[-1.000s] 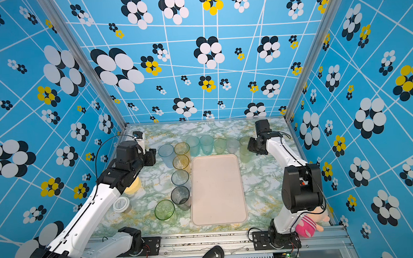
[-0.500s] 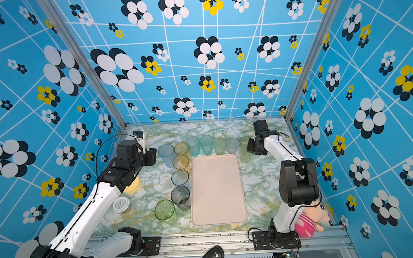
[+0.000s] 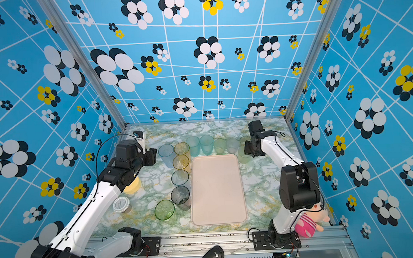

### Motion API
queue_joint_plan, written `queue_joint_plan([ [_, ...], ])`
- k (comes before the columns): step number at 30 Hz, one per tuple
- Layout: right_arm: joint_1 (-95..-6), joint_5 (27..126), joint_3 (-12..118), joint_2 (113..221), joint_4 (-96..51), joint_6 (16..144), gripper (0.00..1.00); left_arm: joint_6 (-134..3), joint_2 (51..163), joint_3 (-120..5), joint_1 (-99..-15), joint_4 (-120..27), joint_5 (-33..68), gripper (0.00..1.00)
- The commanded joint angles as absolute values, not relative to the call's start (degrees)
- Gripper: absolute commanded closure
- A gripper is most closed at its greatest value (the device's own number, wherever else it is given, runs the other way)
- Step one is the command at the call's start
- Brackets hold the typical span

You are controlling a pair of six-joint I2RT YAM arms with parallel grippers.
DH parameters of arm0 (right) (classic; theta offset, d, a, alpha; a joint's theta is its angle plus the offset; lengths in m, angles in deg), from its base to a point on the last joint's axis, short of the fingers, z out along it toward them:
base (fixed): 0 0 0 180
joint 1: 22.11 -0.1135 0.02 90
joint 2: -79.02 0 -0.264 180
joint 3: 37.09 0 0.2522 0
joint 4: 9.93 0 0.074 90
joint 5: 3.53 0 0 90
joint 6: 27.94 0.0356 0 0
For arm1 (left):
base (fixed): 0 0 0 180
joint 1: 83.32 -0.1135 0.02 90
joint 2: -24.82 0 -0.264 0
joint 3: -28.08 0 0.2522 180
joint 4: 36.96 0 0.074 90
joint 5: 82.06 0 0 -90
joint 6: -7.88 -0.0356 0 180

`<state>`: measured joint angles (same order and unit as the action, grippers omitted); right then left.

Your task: Place the glasses into the tray

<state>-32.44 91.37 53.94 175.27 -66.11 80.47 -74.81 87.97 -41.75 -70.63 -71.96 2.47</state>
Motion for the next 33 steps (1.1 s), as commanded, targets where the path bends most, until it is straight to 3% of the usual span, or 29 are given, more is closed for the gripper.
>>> queue_joint_plan([
  [1, -36.1, 94.1, 58.3, 170.9, -71.6, 78.7, 1.00, -75.1, 89.0, -43.0, -71.4, -71.9, 3.7, 0.40],
  [7, -45.5, 92.7, 64.6, 173.2, -74.7, 78.5, 1.00, -74.3, 90.7, -42.8, -71.5, -71.0, 5.0, 0.40],
  [17, -58.0, 92.5, 82.2, 190.6, -80.0, 77.0, 1.00, -74.4, 90.9, -43.5, -71.5, -72.8, 5.8, 0.39],
  [33, -61.0, 91.4, 93.8, 203.1, -82.6, 76.2, 1.00, -74.7, 90.9, -43.9, -72.0, -73.5, 6.7, 0.39],
])
